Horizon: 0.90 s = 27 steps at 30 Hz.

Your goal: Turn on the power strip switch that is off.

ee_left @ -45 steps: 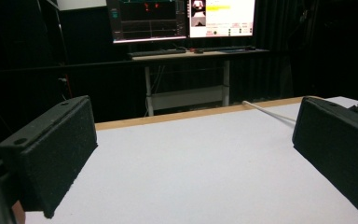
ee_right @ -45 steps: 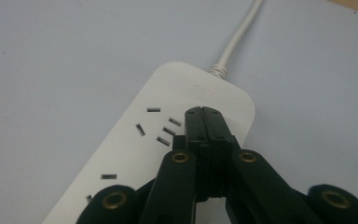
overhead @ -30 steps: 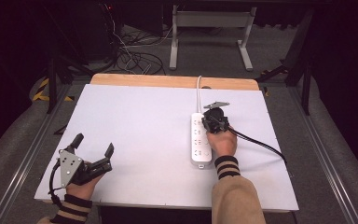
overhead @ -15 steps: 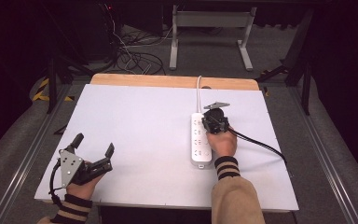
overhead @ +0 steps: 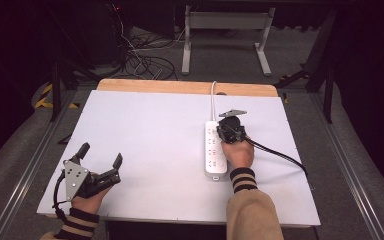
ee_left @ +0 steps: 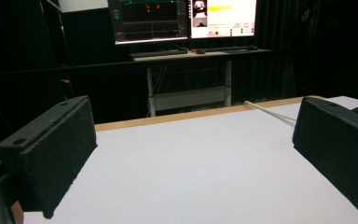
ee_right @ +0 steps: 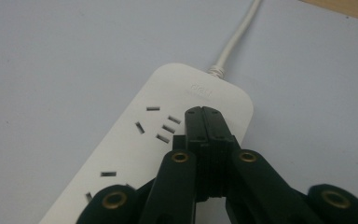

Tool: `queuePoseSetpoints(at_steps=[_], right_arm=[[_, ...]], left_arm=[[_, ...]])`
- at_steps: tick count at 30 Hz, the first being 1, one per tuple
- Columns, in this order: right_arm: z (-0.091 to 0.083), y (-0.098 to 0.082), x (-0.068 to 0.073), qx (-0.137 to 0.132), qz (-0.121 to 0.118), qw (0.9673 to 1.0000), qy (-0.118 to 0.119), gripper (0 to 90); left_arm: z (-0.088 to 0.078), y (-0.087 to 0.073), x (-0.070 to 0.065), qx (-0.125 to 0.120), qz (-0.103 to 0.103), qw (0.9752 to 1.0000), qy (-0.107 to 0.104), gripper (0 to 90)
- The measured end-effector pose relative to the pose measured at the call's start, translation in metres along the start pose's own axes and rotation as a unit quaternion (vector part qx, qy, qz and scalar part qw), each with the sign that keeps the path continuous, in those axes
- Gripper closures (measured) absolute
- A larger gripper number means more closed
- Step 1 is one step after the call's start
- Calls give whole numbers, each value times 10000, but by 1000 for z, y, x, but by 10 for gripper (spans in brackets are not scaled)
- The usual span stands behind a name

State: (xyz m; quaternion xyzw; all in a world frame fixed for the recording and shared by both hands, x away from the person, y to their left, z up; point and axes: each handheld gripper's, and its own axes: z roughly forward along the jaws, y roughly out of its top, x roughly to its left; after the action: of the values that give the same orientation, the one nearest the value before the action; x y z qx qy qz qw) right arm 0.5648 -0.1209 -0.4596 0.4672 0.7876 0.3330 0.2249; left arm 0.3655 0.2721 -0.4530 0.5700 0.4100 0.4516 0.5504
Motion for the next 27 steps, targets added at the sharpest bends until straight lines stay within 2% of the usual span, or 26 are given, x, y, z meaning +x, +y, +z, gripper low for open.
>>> queuePoseSetpoints(at_steps=[18,27], right_arm=[[0,-1,-1,-24,41,10000,34,900],[0,2,-2,72,38,9999,88,900]], left_arm=[[1,0,-1,2,1,10000,-18,1],[2,0,-1,13,-5,10000,-31,3]])
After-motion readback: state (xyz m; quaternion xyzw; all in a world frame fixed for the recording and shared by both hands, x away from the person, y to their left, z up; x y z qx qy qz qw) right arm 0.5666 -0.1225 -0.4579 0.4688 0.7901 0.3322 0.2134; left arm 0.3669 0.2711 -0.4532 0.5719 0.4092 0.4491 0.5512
